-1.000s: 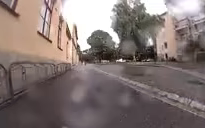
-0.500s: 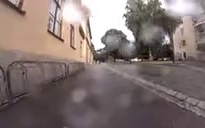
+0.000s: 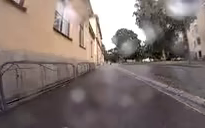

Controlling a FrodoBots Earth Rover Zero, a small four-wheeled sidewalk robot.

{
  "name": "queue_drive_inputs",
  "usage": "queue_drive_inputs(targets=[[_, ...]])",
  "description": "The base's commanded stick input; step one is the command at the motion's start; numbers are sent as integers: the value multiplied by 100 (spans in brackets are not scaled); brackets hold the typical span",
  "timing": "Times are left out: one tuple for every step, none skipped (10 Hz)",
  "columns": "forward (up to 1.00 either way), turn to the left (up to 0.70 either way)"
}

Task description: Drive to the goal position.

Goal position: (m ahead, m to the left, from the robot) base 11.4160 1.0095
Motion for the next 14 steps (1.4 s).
queue_drive_inputs(targets=[[85, 0], [85, 0], [85, 0], [85, 0], [85, 0], [85, 0], [85, 0], [85, -25], [85, -34], [85, -31], [85, 0], [85, 0], [85, 0], [85, 0]])
